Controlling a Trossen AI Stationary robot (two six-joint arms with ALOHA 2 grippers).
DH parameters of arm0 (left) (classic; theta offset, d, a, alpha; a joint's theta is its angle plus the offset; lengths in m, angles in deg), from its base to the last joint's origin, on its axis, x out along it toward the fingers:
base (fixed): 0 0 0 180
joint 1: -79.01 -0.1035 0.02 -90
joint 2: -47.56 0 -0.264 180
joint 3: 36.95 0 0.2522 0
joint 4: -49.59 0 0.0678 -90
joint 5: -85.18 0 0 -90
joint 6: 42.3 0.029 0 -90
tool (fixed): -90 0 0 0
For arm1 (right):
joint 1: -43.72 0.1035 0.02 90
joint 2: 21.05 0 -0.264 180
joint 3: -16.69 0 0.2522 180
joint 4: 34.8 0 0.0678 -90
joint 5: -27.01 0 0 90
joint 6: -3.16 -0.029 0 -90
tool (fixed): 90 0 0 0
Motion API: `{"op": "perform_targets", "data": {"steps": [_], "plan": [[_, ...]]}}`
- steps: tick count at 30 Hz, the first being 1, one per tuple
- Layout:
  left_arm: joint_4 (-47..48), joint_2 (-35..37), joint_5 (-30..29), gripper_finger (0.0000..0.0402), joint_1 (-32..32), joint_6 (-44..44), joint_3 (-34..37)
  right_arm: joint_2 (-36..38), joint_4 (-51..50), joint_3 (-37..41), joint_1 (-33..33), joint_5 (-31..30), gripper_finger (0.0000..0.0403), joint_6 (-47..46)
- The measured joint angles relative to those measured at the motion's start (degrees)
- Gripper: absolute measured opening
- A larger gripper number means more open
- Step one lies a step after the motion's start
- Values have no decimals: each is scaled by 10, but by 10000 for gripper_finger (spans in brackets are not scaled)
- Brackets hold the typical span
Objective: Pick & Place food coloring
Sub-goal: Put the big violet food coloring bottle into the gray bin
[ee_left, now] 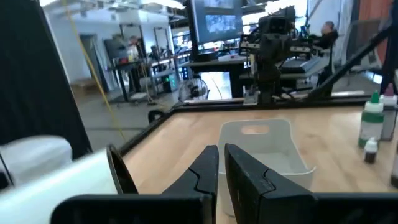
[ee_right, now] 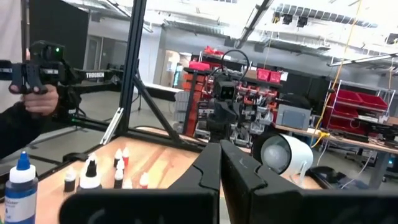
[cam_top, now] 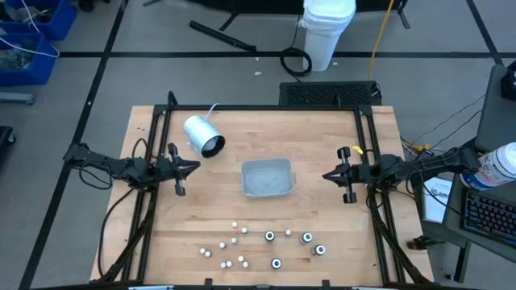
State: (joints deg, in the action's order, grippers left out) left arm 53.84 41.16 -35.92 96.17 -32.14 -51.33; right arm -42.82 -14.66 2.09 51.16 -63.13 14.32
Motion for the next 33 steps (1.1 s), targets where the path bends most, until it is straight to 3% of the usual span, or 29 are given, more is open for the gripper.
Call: {"op": "perform_targets", "data": {"steps": [5,7,12,17,21,26,30,33], "plan": [[-13,0,26,37,0,-25,0,-21,6,0,0,-13,0,16],[-18,0,67,37,3,-43,0,-29,9,0,0,-16,0,17],[-95,-18,172,37,20,18,-9,-50,33,0,2,-16,0,16],[-110,-76,179,37,44,29,-58,-74,54,-31,8,-59,0,7],[-142,-137,157,37,47,32,-61,-111,-95,-164,39,-78,0,22],[-233,-203,107,37,47,42,-62,-230,-369,-388,129,-177,0,3],[-285,-238,80,37,47,49,-62,-323,-568,-544,241,-314,0,-81],[-287,-253,79,37,47,48,-62,-382,-689,-605,326,-417,0,-172]]}}
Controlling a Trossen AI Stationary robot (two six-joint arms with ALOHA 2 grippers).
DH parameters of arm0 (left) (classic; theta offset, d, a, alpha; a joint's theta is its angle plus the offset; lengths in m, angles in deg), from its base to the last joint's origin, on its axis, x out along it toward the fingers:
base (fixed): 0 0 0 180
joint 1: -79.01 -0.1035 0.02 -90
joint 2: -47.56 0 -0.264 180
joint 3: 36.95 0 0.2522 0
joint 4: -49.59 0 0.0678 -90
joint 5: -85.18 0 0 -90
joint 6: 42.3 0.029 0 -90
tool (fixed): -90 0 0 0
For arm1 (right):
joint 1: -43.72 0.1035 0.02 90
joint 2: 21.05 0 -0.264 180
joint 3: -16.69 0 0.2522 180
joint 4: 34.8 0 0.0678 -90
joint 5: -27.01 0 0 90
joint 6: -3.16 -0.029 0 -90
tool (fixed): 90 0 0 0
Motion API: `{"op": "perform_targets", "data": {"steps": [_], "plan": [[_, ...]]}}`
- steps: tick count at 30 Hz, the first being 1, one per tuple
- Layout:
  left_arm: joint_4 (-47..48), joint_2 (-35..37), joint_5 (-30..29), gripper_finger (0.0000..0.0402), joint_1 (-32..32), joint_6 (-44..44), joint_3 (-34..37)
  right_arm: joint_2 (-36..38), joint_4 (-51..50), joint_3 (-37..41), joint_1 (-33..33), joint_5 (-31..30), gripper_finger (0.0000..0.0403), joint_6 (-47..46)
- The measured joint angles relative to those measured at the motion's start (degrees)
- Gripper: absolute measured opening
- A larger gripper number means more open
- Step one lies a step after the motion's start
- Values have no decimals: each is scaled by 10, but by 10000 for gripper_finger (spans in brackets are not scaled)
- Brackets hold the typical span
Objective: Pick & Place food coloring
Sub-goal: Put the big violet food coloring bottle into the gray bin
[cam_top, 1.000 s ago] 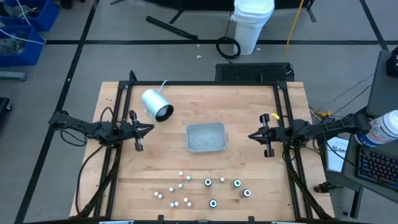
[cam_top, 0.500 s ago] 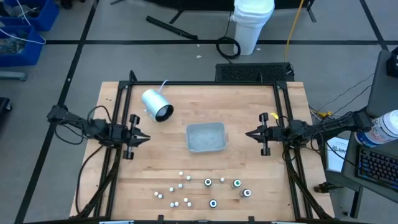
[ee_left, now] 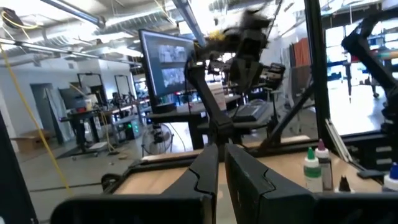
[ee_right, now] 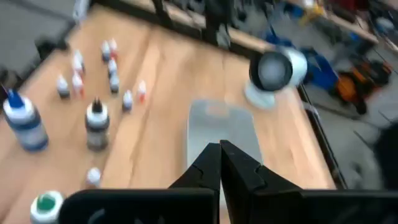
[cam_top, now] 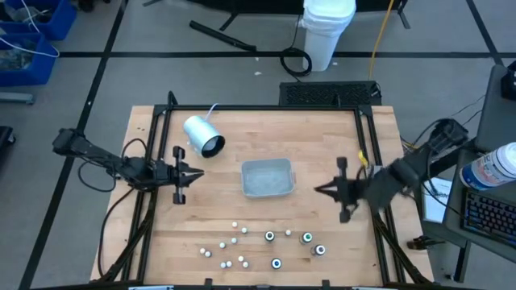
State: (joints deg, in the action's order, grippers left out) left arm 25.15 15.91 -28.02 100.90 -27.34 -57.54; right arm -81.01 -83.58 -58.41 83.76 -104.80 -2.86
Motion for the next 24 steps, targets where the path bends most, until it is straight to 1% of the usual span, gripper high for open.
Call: {"op": "perform_targets", "data": {"steps": [3,6,9,12,13,15,17,19,21,24], "plan": [[0,-7,0,37,0,0,0,-36,-58,-36,81,-73,0,-104],[-12,-8,1,37,0,-1,0,-57,-104,-38,161,-136,0,-204],[-20,-9,1,37,0,-2,0,-69,-147,-22,230,-186,0,-309],[-26,-9,1,37,0,-1,0,-68,-148,13,298,-276,0,-395],[-26,-9,1,37,0,0,0,-69,-147,31,313,-299,0,-418],[-26,-9,1,37,0,9,0,-70,-139,67,333,-325,0,-464],[-26,-9,1,37,0,21,0,-69,-103,107,336,-334,0,-509],[-26,-9,1,37,0,27,0,-70,-30,146,331,-327,0,-516],[-25,-9,1,37,0,28,0,-69,68,181,321,-312,0,-473],[-25,-9,1,37,0,30,0,-70,215,226,315,-300,3,-364]]}}
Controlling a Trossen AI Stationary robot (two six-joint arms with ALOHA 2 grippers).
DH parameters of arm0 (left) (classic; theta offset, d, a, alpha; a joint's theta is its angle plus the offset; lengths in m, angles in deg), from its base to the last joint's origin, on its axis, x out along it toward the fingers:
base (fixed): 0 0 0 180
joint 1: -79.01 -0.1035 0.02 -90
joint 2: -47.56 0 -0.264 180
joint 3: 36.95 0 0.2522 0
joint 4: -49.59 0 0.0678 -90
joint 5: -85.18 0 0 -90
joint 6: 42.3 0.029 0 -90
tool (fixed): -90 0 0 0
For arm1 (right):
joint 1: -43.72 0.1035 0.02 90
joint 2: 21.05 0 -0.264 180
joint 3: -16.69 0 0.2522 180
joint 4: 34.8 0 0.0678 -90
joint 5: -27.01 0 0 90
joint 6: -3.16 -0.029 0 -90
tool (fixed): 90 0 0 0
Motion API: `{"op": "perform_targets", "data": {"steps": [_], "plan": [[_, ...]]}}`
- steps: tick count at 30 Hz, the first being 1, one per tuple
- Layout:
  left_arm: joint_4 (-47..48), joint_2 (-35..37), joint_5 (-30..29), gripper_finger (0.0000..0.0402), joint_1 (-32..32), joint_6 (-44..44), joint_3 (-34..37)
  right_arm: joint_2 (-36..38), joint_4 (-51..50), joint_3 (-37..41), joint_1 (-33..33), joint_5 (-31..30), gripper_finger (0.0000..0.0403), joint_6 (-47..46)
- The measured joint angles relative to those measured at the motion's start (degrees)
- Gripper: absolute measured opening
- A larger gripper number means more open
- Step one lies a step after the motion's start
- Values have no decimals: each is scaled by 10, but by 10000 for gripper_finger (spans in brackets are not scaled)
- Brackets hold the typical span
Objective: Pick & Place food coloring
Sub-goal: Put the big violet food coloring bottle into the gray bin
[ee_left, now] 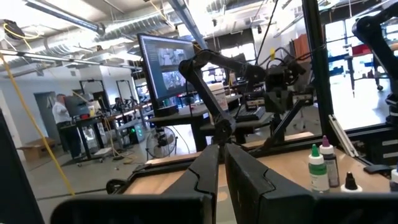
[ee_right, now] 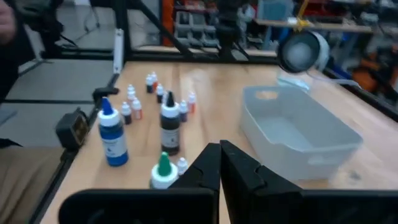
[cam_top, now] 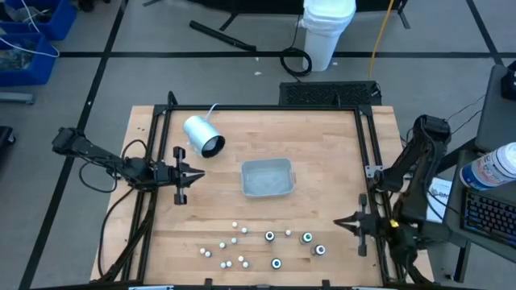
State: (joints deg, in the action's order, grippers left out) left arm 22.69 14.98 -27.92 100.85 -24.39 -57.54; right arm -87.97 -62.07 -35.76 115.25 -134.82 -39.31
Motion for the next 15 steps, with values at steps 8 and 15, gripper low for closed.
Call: {"op": "perform_targets", "data": {"steps": [8,15], "plan": [[2,0,-10,37,0,0,0,1,257,72,-6,1,74,191],[7,0,-10,37,0,0,0,0,311,106,-5,69,152,187]]}}
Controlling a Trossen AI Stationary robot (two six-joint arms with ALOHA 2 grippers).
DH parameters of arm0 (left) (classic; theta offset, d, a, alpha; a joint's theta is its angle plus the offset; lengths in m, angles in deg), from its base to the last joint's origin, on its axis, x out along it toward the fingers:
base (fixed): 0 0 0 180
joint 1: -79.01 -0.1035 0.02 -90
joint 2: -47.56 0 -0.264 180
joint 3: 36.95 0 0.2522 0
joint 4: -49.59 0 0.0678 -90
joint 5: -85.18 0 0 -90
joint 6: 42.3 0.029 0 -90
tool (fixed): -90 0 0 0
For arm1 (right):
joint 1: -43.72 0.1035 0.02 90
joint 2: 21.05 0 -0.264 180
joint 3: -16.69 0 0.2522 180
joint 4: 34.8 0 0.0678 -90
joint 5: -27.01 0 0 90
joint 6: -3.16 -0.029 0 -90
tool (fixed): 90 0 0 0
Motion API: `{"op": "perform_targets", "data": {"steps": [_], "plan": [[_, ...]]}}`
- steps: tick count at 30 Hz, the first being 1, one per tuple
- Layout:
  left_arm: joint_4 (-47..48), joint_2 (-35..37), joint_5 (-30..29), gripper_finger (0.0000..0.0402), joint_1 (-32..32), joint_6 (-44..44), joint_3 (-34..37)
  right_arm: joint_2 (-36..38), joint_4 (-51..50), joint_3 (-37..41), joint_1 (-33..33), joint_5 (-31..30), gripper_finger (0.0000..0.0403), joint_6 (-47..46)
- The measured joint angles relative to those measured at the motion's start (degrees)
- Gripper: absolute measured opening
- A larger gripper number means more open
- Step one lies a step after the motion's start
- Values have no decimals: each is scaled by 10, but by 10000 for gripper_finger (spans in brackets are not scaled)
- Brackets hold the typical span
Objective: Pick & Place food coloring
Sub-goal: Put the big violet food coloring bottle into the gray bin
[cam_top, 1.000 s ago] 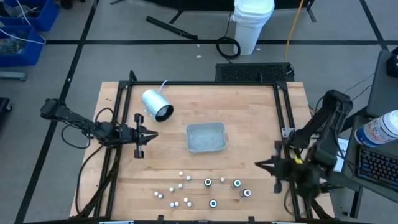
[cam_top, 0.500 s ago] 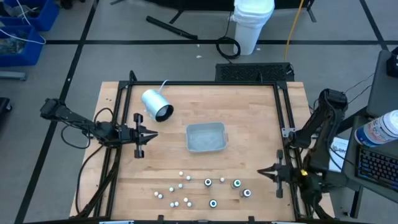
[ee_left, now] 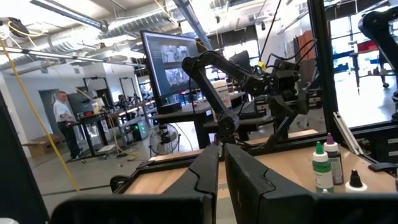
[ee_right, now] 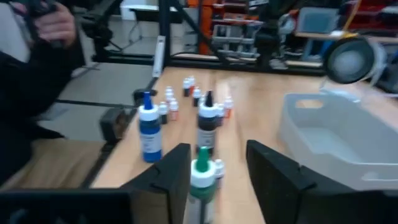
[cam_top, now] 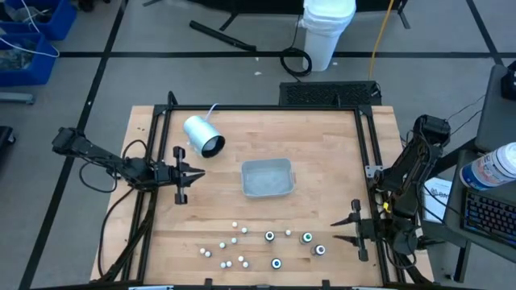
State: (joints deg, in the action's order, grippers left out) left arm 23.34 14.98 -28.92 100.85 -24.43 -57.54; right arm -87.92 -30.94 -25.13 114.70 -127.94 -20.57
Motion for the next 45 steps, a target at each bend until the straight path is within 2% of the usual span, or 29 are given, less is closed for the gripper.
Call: {"op": "perform_targets", "data": {"steps": [5,10,17,26,38,45], "plan": [[0,0,0,37,0,0,0,0,14,6,-1,9,173,-18],[0,0,0,37,0,0,0,-2,15,23,-2,67,182,-73],[8,0,0,37,0,-1,0,-48,21,38,-13,84,196,-144],[14,0,0,37,0,-3,0,-113,160,38,-50,172,212,-31],[14,0,0,37,0,-2,0,-166,178,38,-73,188,212,-28],[14,0,0,37,0,-2,0,-173,187,38,-74,188,212,-27]]}}
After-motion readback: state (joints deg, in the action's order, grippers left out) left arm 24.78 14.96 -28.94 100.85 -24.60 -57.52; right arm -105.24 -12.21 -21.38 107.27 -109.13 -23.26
